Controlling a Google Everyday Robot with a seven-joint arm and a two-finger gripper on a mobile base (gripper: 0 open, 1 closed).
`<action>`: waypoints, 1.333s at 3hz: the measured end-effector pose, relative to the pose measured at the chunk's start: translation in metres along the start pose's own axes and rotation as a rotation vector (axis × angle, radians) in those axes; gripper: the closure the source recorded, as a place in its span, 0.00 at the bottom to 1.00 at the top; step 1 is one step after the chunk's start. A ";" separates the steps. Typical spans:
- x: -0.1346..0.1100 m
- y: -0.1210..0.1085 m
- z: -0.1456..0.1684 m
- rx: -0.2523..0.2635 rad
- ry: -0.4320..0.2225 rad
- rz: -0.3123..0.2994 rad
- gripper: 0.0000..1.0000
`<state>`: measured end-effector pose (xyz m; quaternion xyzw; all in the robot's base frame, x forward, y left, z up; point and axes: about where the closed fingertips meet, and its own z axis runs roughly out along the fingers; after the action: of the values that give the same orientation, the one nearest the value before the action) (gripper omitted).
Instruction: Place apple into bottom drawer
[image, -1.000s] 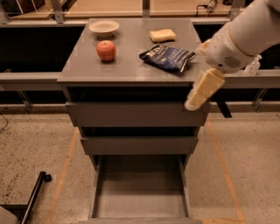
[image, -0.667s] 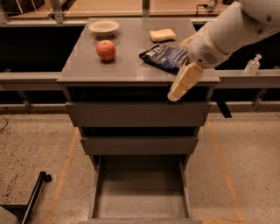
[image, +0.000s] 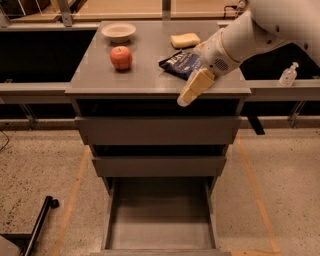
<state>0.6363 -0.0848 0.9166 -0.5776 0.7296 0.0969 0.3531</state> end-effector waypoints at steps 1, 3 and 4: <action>-0.004 -0.005 0.016 0.021 -0.035 0.021 0.00; -0.041 -0.050 0.094 0.049 -0.242 0.077 0.00; -0.061 -0.068 0.128 0.049 -0.295 0.103 0.00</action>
Offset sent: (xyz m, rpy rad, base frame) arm 0.1058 0.0778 -0.0342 0.2908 -0.0773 -0.0199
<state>0.7548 0.0108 0.8793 -0.5103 0.7005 0.1809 0.4648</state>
